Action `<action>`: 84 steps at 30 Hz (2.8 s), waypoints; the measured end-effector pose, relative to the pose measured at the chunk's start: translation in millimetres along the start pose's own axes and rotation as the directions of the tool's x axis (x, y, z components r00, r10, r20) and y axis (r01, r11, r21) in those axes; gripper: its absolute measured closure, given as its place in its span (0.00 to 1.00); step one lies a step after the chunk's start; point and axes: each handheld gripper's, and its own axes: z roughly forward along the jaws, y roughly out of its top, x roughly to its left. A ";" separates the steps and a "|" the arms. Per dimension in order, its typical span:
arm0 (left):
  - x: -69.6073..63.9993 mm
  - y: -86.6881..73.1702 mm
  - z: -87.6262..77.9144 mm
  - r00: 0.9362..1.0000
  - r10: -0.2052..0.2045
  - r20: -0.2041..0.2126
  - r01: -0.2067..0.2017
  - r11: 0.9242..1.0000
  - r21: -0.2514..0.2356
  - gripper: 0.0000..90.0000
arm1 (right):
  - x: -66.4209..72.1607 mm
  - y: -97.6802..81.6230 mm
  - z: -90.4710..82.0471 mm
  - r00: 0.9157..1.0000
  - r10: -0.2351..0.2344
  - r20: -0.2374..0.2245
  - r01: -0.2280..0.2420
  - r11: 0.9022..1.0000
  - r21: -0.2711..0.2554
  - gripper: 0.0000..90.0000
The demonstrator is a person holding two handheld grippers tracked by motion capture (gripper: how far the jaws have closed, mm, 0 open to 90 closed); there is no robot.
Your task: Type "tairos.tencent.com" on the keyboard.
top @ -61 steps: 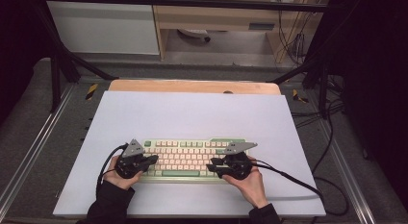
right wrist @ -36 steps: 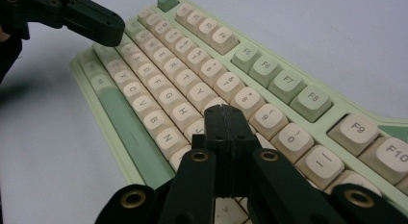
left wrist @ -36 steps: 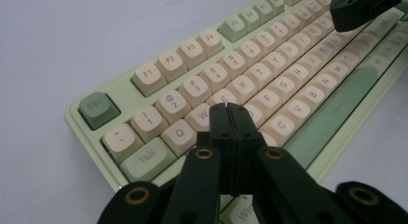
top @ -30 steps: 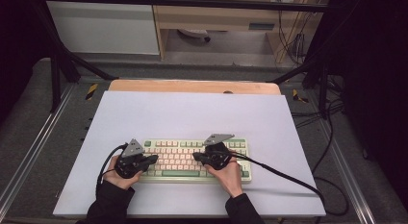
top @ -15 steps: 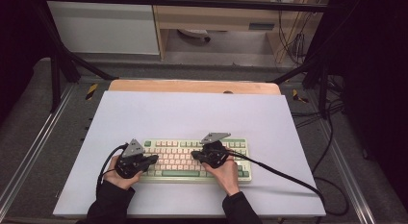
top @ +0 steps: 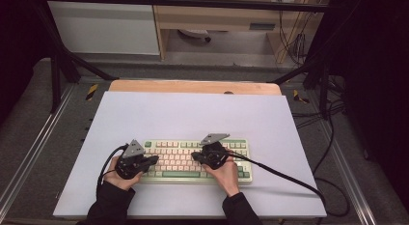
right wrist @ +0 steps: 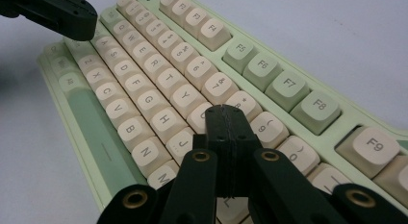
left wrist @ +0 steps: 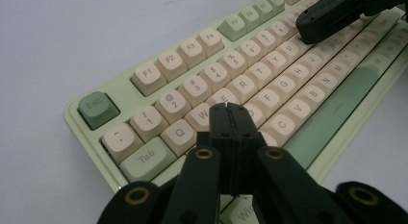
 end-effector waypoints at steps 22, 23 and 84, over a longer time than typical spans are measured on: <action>0.1 0.7 -2.1 1.000 -0.003 0.002 0.003 1.000 -0.010 1.00 | 4.7 5.9 -27.6 1.000 -0.024 -0.005 0.024 1.000 -0.007 1.00; 0.0 0.8 -2.1 1.000 -0.004 0.002 0.004 1.000 -0.010 1.00 | 5.3 6.0 -29.2 1.000 -0.027 -0.004 0.027 1.000 -0.006 1.00; -20.2 23.6 46.3 0.998 0.064 -0.021 -0.063 0.998 0.028 1.00 | -13.9 -39.8 -78.9 0.999 0.029 -0.025 -0.030 0.999 -0.035 1.00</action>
